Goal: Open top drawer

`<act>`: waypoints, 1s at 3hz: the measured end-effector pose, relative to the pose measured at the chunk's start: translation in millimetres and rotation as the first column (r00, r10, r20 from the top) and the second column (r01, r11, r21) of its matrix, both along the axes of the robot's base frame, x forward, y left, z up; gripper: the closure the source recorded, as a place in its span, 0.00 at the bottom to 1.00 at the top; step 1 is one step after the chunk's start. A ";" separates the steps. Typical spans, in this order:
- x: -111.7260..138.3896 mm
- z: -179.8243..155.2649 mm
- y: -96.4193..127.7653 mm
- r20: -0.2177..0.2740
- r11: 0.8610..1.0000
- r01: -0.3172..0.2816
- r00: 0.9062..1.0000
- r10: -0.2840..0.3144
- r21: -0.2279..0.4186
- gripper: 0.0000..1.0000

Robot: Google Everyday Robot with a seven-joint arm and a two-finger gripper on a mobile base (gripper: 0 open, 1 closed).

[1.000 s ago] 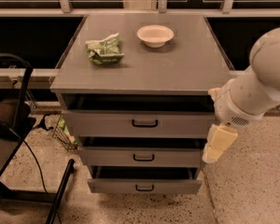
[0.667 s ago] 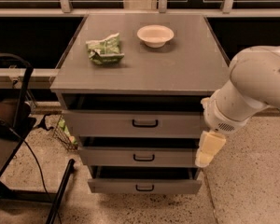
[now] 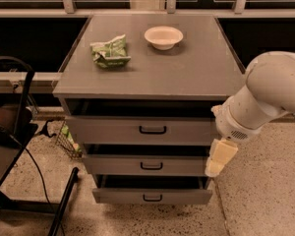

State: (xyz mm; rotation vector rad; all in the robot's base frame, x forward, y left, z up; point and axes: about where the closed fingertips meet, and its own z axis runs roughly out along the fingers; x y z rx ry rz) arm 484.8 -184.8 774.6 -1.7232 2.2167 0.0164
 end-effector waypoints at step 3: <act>34.1 -30.7 20.1 0.047 0.982 -0.046 0.998 0.038 0.186 0.00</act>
Offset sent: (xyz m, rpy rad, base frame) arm 0.0368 0.0197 -0.0352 0.1979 -0.0262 0.0413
